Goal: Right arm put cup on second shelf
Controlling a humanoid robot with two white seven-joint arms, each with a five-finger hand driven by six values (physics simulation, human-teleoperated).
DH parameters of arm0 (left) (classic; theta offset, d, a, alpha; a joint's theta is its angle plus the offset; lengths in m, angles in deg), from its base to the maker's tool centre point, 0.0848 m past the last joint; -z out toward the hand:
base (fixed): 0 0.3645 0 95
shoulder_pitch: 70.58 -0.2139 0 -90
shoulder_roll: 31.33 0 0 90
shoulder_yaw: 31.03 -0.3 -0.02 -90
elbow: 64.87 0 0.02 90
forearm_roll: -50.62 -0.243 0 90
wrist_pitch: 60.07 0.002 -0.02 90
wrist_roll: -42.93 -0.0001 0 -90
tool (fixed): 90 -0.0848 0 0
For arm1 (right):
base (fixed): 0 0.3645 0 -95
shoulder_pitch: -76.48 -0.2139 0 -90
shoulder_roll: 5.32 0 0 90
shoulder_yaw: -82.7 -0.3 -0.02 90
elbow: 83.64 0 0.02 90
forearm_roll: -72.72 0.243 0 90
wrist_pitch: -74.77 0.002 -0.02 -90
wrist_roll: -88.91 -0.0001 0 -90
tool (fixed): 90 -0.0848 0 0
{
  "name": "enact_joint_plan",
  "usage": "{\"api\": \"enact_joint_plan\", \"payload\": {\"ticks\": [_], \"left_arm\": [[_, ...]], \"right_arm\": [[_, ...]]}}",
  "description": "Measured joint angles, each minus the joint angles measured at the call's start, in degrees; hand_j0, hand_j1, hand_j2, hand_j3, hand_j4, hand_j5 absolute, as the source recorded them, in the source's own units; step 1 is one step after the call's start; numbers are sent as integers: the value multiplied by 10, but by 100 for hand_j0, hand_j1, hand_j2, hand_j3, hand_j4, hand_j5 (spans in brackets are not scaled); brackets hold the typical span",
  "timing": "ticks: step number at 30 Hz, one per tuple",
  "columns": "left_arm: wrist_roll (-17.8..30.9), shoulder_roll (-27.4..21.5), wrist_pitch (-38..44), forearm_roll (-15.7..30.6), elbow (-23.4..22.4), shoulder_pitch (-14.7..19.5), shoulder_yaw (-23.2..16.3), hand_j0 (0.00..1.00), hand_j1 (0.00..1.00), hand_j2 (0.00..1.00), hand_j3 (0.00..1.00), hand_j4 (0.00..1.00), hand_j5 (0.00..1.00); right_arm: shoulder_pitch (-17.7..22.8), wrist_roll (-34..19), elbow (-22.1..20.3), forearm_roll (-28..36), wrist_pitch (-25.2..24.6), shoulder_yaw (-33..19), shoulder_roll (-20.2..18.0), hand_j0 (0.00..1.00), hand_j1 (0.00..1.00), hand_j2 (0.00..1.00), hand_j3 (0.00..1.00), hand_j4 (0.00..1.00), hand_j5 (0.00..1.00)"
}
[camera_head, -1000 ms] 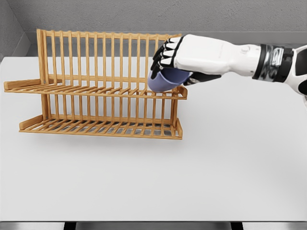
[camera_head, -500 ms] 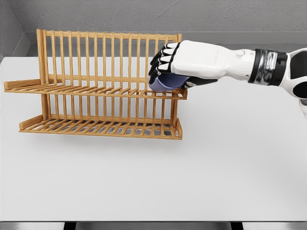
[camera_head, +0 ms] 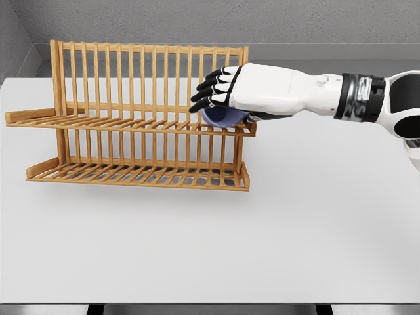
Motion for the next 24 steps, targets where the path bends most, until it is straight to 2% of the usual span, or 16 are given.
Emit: {"api": "enact_joint_plan", "payload": {"ticks": [17, 24], "left_arm": [[0, 0, 0, 0, 0, 0, 0, 100, 100, 100, 100, 100, 100], [0, 0, 0, 0, 0, 0, 0, 100, 100, 100, 100, 100, 100]], "right_arm": [[2, -1, 0, -4, 8, -3, -9, 100, 100, 100, 100, 100, 100], [-2, -3, 0, -4, 16, -31, -13, 100, 100, 100, 100, 100, 100]]}}
